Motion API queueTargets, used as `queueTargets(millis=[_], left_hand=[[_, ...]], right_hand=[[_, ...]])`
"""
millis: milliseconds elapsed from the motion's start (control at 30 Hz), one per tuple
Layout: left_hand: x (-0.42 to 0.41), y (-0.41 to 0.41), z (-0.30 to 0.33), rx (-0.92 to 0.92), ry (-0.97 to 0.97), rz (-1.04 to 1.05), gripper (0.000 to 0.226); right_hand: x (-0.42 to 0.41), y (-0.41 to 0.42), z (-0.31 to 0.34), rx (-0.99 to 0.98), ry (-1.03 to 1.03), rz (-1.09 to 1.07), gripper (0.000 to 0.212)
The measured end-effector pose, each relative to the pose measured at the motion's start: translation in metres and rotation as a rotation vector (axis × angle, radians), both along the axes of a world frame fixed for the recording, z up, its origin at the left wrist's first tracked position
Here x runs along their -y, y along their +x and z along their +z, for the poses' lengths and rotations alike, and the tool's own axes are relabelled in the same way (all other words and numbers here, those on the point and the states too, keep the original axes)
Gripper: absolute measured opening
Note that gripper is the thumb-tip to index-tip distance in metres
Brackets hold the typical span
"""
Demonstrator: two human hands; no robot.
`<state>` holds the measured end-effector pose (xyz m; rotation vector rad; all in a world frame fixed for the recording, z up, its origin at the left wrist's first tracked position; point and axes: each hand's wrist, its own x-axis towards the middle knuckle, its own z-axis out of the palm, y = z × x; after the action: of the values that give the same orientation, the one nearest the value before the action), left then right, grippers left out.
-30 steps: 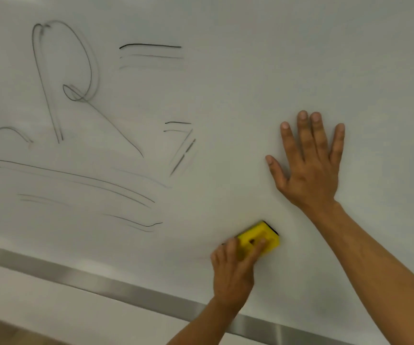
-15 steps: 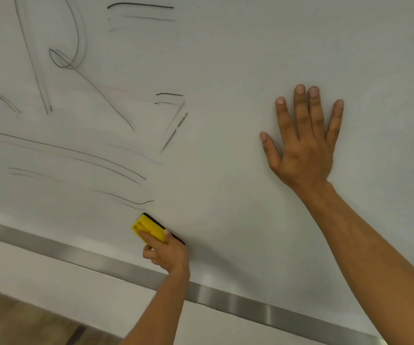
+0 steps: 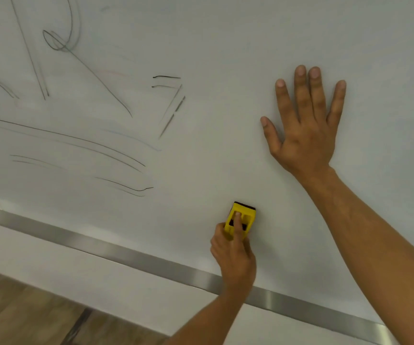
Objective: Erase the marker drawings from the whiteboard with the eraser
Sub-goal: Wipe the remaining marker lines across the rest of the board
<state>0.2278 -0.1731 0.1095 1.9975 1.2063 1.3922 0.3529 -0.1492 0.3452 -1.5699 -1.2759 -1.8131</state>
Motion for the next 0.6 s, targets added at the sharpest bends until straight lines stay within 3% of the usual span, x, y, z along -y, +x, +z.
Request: queueTargets(millis=[300, 367, 433, 600], left_hand=[[-0.113, -0.056, 0.046, 0.561, -0.494, 0.38, 0.071], [-0.129, -0.065, 0.05, 0.599, -0.534, 0.433, 0.068], [-0.122, -0.062, 0.052, 0.52, -0.414, 0.415, 0.067], [-0.074, -0.035, 0.037, 0.136, 0.141, 0.174, 0.062]], right_hand=[[-0.001, 0.0, 0.0, -0.018, 0.005, 0.021, 0.061], [-0.001, -0.001, 0.001, -0.016, 0.003, 0.028, 0.061], [-0.001, -0.002, -0.001, -0.02, 0.0, 0.024, 0.061], [0.002, -0.005, 0.002, -0.029, -0.02, 0.031, 0.061]])
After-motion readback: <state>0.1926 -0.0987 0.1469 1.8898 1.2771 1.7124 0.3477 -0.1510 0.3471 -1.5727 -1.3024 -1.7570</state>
